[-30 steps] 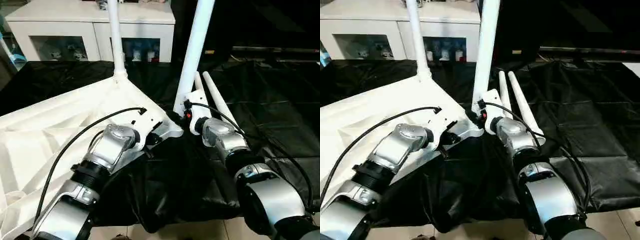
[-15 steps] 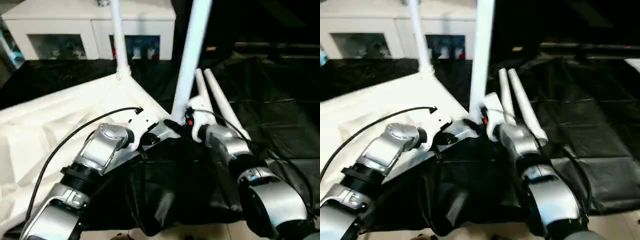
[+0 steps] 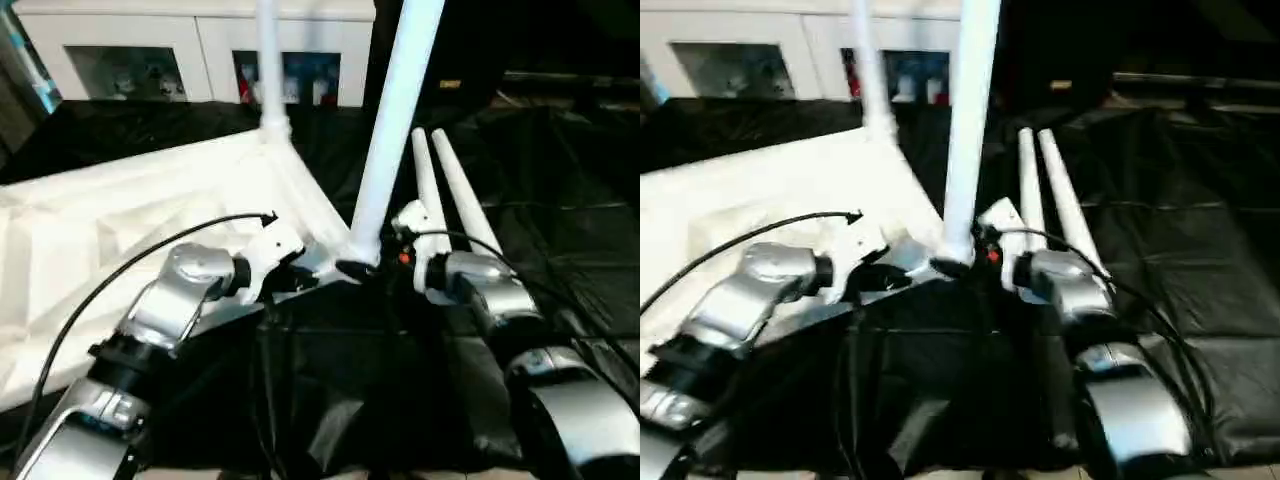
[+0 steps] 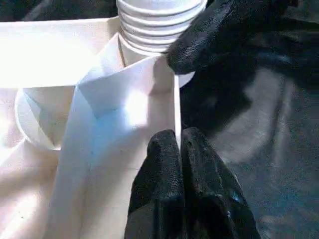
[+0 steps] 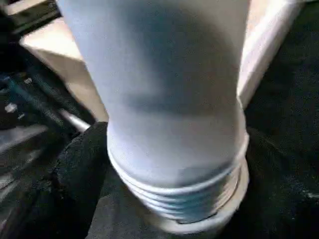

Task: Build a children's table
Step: Insert table leg to table base

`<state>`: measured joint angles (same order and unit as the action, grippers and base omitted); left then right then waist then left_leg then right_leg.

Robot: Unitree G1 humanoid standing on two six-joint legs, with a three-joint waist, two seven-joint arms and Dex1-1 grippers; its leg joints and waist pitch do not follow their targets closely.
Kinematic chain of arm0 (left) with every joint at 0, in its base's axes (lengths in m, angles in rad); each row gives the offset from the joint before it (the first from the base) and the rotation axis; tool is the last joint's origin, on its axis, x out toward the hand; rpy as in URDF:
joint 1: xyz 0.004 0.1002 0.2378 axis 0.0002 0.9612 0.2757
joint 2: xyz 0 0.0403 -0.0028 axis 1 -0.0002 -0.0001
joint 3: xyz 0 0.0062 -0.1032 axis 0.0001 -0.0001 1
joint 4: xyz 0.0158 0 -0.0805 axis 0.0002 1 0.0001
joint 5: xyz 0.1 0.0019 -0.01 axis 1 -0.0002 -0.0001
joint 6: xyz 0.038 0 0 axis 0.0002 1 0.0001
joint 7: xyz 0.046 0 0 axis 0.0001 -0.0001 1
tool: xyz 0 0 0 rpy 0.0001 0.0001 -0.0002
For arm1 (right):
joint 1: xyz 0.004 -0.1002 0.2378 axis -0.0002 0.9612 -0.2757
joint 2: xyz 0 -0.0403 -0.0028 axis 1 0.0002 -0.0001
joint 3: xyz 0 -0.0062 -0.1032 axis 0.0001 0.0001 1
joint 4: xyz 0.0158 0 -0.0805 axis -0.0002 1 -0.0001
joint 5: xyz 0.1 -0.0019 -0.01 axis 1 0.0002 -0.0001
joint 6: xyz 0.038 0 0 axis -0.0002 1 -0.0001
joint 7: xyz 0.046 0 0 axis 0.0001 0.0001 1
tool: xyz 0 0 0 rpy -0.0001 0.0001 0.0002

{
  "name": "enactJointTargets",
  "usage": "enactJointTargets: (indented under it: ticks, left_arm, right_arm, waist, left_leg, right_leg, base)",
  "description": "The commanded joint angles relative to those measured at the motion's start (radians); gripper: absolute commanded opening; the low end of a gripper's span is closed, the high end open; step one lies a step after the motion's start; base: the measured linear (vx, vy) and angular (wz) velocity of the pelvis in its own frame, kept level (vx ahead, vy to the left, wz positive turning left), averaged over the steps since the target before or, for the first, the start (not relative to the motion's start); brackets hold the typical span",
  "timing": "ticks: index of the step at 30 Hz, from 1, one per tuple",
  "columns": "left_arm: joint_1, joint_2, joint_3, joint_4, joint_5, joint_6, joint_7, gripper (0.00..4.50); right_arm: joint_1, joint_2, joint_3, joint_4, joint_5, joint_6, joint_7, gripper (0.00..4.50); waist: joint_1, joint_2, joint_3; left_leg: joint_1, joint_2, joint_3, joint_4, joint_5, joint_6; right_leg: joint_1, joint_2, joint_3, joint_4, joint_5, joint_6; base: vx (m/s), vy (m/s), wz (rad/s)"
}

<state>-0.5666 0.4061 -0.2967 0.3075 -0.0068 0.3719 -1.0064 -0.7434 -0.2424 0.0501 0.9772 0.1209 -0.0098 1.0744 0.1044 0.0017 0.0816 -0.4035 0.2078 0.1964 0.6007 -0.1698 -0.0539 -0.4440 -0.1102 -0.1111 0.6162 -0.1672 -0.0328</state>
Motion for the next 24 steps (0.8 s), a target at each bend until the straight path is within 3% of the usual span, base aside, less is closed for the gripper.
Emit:
enactJointTargets:
  ticks: [1, 5, 6, 10, 11, 18, 24]
  left_arm:
    - [-0.006, 0.003, 0.008, -0.040, -0.034, -0.065, -0.036, 0.00]
    - [0.002, 0.023, -0.003, -0.019, -0.029, -0.130, -0.067, 0.00]
    - [0.004, 0.027, -0.005, -0.018, -0.032, -0.140, -0.076, 0.00]
    - [0.010, 0.033, -0.009, -0.016, -0.034, -0.149, -0.096, 0.00]
    - [0.012, 0.035, -0.008, -0.014, -0.034, -0.157, -0.104, 0.00]
    - [0.015, 0.041, -0.013, 0.010, -0.024, -0.187, -0.125, 0.00]
    - [0.016, 0.041, -0.017, 0.024, -0.015, -0.201, -0.129, 0.00]
  right_arm:
    - [0.019, -0.032, 0.022, -0.072, 0.006, 0.002, 0.072, 4.10]
    - [0.054, -0.059, 0.043, -0.141, 0.004, 0.004, 0.131, 4.10]
    - [0.059, -0.061, 0.043, -0.152, 0.007, 0.006, 0.139, 4.10]
    - [0.074, -0.067, 0.043, -0.184, 0.015, 0.012, 0.160, 4.10]
    - [0.081, -0.069, 0.045, -0.200, 0.016, 0.018, 0.163, 4.10]
    - [0.114, -0.076, 0.048, -0.249, 0.021, 0.033, 0.163, 4.10]
    - [0.118, -0.067, 0.052, -0.237, -0.003, 0.029, 0.134, 3.56]
  waist:
    - [0.001, -0.002, -0.097]
    - [0.001, -0.001, -0.086]
    - [-0.001, -0.002, -0.086]
    - [-0.002, -0.002, -0.087]
    - [-0.001, 0.004, -0.087]
    - [0.005, 0.001, -0.094]
    - [0.006, 0.001, -0.097]
  left_leg:
    - [0.023, 0.030, -0.005, -0.051, -0.062, 0.153]
    - [0.039, 0.033, -0.007, -0.067, -0.235, 0.047]
    - [0.036, 0.032, -0.009, -0.069, -0.250, 0.032]
    - [0.040, 0.031, -0.009, -0.071, -0.264, 0.019]
    - [0.039, 0.030, -0.010, -0.071, -0.266, 0.018]
    - [0.033, 0.028, -0.011, -0.067, -0.218, 0.026]
    - [0.030, 0.027, -0.010, -0.063, -0.190, 0.033]
  right_leg:
    - [0.080, -0.044, 0.053, -0.042, -0.017, -0.280]
    - [0.070, -0.045, 0.059, -0.073, -0.263, -0.210]
    - [0.073, -0.044, 0.060, -0.073, -0.286, -0.195]
    - [0.068, -0.043, 0.063, -0.078, -0.304, -0.186]
    - [0.068, -0.043, 0.063, -0.078, -0.306, -0.187]
    - [0.074, -0.041, 0.062, -0.070, -0.242, -0.192]
    - [0.075, -0.040, 0.062, -0.064, -0.205, -0.208]
  base:
    - [0.000, 0.000, 0.00]
    - [-0.043, 0.004, 0.03]
    - [-0.053, 0.005, 0.03]
    - [0.000, 0.000, 0.00]
    - [0.000, 0.000, 0.00]
    - [0.000, 0.000, 0.00]
    - [0.000, 0.000, 0.00]
